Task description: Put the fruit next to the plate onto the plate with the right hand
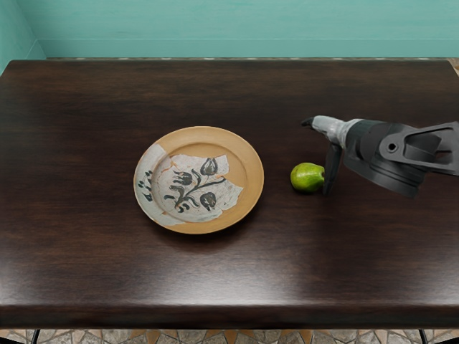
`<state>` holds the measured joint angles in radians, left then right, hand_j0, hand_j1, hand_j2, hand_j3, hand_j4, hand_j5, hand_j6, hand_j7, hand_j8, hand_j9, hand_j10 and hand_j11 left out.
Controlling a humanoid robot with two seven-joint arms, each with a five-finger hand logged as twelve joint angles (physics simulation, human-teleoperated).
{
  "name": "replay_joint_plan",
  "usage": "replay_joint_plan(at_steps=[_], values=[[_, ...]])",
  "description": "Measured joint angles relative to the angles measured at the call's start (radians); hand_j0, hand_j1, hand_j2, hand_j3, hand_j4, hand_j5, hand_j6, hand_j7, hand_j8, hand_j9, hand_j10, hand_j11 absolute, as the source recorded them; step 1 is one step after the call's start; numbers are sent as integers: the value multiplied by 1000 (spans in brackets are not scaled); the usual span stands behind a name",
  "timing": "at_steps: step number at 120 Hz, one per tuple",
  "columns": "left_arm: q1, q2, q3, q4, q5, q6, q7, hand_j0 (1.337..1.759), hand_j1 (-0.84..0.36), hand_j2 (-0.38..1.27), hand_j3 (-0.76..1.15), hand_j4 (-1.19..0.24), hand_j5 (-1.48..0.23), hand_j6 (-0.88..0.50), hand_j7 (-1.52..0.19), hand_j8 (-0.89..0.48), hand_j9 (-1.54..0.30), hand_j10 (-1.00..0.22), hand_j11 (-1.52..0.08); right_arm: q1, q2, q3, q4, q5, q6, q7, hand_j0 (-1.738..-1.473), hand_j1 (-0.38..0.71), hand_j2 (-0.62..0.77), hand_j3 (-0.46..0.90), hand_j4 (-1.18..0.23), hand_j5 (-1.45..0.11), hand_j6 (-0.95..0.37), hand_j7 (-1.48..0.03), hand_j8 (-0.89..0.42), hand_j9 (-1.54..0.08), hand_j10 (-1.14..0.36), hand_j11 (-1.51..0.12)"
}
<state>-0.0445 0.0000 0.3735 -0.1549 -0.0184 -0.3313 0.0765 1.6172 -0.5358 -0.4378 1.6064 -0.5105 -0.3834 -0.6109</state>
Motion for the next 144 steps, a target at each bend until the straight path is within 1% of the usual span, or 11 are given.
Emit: replay_joint_plan(at_steps=[59,86,117,144], values=[[-1,0,0,0,0,0,0,1658,349,0,0,0,0,0,0,0,0,0,0,-57,94,-47,-9,-50,-188,0,-1658,-298,-8,0,-44,-56,-45,-56,-45,-56,-44,-56],[-1,0,-1,0,0,0,0,1658,349,0,0,0,0,0,0,0,0,0,0,-71,157,-100,-40,-55,-223,0,-1658,-296,-8,0,-46,-59,-47,-58,-46,-58,-46,-58],[-1,0,-1,0,0,0,0,1658,349,0,0,0,0,0,0,0,0,0,0,-92,204,-126,-72,-56,-227,0,-1658,-208,-23,0,-119,-153,-119,-153,-119,-153,-119,-153],[-2,0,-1,0,0,0,0,1658,349,0,0,0,0,0,0,0,0,0,0,-90,218,-133,-87,-57,-228,0,-1658,-151,-32,0,-166,-215,-167,-215,-167,-215,-166,-215]])
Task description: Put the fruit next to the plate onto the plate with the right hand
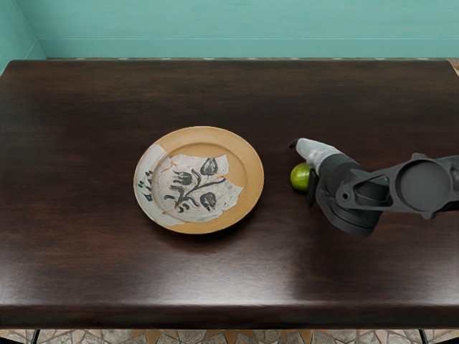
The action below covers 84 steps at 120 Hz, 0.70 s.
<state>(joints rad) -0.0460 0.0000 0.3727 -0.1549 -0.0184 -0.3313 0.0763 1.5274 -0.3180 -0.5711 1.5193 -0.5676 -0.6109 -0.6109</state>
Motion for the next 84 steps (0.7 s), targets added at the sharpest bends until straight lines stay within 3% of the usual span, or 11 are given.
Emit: replay_joint_plan(at_steps=[34,84], values=[[0,0,0,0,0,0,0,1658,349,0,0,0,0,0,0,0,0,0,0,-1,12,-17,-13,1,0,0,-1658,-68,-46,0,-236,-305,-236,-305,-236,-305,-235,-305],[0,0,0,0,0,0,0,1658,349,0,0,0,0,0,0,0,0,0,0,8,1,-36,-3,3,0,0,-1658,-27,-53,0,-270,-350,-271,-350,-270,-350,-270,-350]])
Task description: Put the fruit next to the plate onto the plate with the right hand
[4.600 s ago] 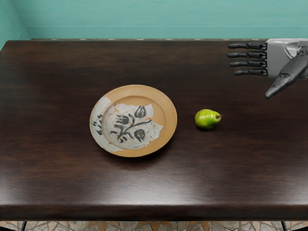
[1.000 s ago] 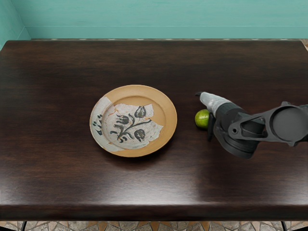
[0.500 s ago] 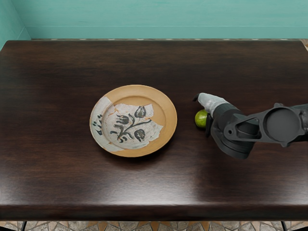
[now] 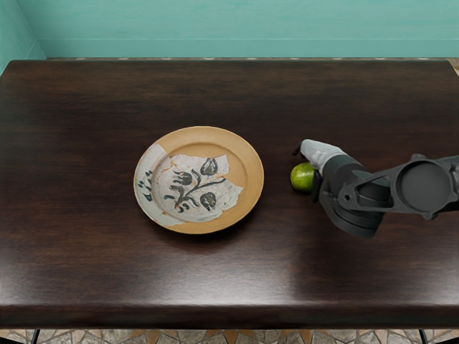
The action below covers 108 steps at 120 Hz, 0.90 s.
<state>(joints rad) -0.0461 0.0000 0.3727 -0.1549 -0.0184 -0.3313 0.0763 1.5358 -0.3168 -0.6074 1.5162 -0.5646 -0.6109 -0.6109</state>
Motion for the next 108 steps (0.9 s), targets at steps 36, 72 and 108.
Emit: replay_joint_plan(at_steps=[36,72,108], values=[[0,0,0,0,0,0,0,1658,349,0,0,0,0,0,0,0,0,0,0,3,-13,-8,8,0,0,0,-1658,0,-57,0,-292,-379,-292,-378,-292,-378,-292,-378],[0,0,0,0,0,0,0,1658,349,0,0,0,0,0,0,0,0,0,0,12,2,-6,12,0,0,0,-1658,33,-63,0,-320,-415,-320,-415,-320,-415,-320,-415],[-1,0,0,0,0,0,0,1658,349,0,0,0,0,0,0,0,0,0,0,13,13,-6,12,2,0,0,-1658,96,-73,0,-372,-483,-373,-483,-372,-483,-372,-483]])
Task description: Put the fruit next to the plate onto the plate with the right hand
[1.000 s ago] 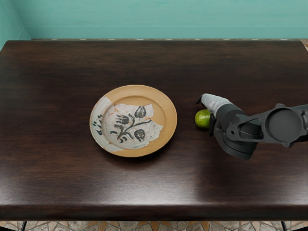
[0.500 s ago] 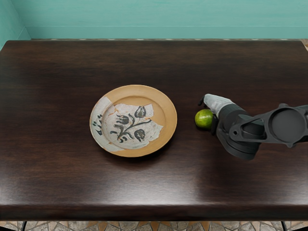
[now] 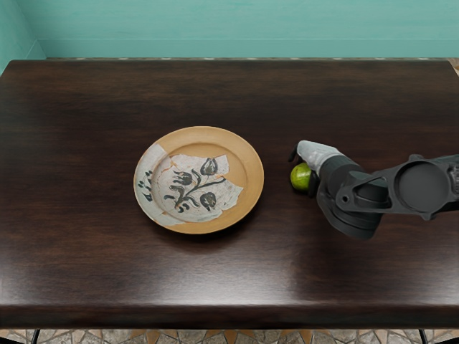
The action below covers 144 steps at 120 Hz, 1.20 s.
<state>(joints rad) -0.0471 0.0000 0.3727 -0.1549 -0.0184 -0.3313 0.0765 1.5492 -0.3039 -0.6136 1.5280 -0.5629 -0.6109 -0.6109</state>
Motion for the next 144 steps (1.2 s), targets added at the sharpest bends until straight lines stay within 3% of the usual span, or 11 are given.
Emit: replay_joint_plan(at_steps=[31,57,85,113,144], values=[[1,0,0,0,0,0,0,1658,349,0,0,0,0,0,0,0,0,0,0,0,3,0,0,-1,0,0,-1658,161,-65,0,-430,-557,-427,-557,-429,-557,-430,-557],[1,0,0,0,0,0,0,1658,349,0,0,0,0,0,0,0,0,0,0,-1,6,-1,-2,-4,1,-3,-1654,184,-41,0,-490,-653,-380,-643,-380,-649,-493,-646],[1,0,0,0,0,0,0,1658,349,0,0,0,0,0,0,0,0,0,0,0,8,-2,-2,-5,1,-3,-1649,183,-26,-1,-547,-726,-351,-715,-360,-724,-473,-726],[1,0,0,0,0,0,0,1658,349,0,0,0,0,0,0,0,0,0,0,0,7,-1,-1,-5,-1,-1,-1651,204,118,-1,-619,-769,-387,-786,-370,-781,-482,-791],[1,0,0,0,0,0,0,1658,349,0,0,0,0,0,0,0,0,0,0,2,1,-1,2,-1,2,0,-1650,209,125,0,-655,-881,-351,-864,-311,-875,-444,-874]])
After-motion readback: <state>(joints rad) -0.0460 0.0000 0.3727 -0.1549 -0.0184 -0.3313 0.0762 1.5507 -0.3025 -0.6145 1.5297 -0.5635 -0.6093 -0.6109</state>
